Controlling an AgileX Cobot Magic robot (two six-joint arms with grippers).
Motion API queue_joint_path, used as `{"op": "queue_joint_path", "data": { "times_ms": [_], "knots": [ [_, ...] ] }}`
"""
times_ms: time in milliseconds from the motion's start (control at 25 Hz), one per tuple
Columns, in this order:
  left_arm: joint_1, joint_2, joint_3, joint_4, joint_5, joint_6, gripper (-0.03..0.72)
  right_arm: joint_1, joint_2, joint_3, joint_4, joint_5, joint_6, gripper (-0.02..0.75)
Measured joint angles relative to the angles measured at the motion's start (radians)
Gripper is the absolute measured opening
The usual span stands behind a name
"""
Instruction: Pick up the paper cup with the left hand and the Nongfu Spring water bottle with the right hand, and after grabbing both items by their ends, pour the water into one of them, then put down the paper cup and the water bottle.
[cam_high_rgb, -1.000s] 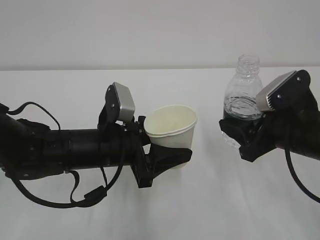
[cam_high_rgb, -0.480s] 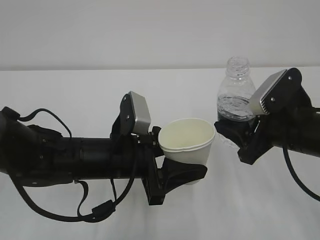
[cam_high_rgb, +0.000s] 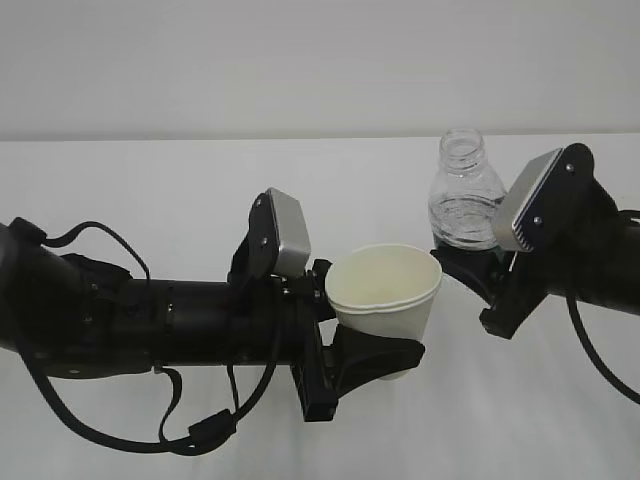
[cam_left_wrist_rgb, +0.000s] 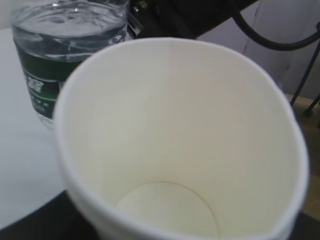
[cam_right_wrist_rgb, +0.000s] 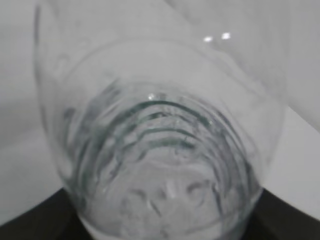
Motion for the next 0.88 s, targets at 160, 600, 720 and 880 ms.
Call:
{"op": "queue_joint_path", "data": {
  "times_ms": [160,600,720,880],
  "knots": [
    [-0.004,0.0,0.0,0.0,0.0,0.0,0.45,0.0,0.0,0.0,-0.002,0.0,-0.069,0.456],
    [-0.004,0.0,0.0,0.0,0.028,0.0,0.45,0.0,0.0,0.0,0.076,0.001,-0.277,0.456],
    [-0.004,0.0,0.0,0.0,0.033,0.011,0.45,0.0,0.0,0.0,0.08,0.001,-0.31,0.456],
    [-0.004,0.0,0.0,-0.019,0.033,0.032,0.45,0.0,0.0,0.0,0.101,-0.013,-0.367,0.456]
  ]
}}
